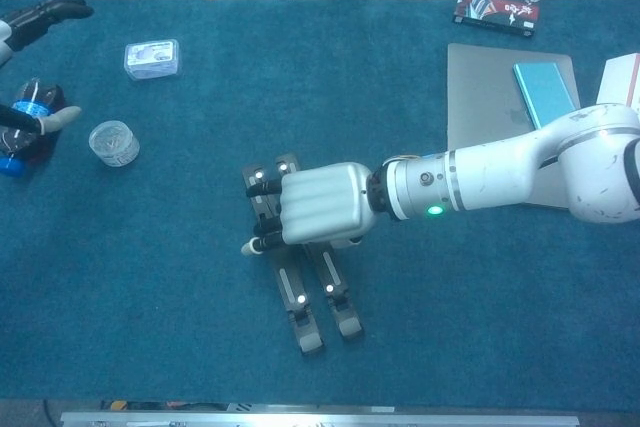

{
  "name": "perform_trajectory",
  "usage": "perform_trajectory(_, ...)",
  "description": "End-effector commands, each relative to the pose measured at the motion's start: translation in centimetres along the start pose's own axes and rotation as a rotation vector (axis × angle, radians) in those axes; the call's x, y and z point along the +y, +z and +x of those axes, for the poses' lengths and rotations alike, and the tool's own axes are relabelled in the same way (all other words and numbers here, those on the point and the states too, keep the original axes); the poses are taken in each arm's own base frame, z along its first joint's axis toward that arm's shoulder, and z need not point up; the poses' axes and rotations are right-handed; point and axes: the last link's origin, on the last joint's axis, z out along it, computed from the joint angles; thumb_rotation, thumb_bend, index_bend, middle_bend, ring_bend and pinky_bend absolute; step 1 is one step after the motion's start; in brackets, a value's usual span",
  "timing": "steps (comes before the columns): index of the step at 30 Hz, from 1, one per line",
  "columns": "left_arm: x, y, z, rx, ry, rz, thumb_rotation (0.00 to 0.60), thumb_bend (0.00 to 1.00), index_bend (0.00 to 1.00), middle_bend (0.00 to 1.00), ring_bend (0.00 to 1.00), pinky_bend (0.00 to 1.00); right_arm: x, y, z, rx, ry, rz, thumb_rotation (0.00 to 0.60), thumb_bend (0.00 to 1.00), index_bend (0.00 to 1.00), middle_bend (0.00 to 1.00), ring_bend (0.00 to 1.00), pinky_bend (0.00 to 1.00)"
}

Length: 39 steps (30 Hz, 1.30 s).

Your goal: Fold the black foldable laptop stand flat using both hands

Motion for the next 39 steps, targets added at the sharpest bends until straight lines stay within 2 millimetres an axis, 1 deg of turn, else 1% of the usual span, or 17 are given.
perform_trajectory(1,-0.04,-0.02,-0.03,-0.002,0.0,0.001,0.6,0.31,0.0,0.0,0.0,0.0,0.0,-0.01,-0.04,-0.002,0.0,-0.001,0.6,0.26,0.0,0.88,0.47,0.0)
perform_trajectory(14,-0.05,-0.08,-0.1,-0.004,-0.009,0.0,0.6,0.31,0.0,0.0,0.0,0.0,-0.23,0.04,-0.24,-0.016,-0.005,0.004,0.6,0.27,0.0,0.87,0.47,0.0)
perform_trajectory(25,-0.1,-0.09,-0.05,-0.002,-0.013,-0.001,0.6,0.31,0.0,0.0,0.0,0.0,-0.29,0.16,-0.15,0.01,-0.002,0.002,0.6,0.35,0.09,0.97,0.57,0.08)
perform_trajectory(33,0.0,-0.04,-0.07,-0.002,-0.014,-0.004,0.6,0.31,0.0,0.0,0.0,0.0,-0.3,0.18,0.01,0.024,0.0,0.002,0.6,0.36,0.11,1.0,0.6,0.1)
perform_trajectory(39,-0.08,-0.06,0.09,0.002,-0.012,-0.002,0.6,0.31,0.0,0.0,0.0,0.0,-0.15,0.13,0.12,0.038,-0.003,0.0,0.6,0.36,0.12,1.0,0.61,0.12)
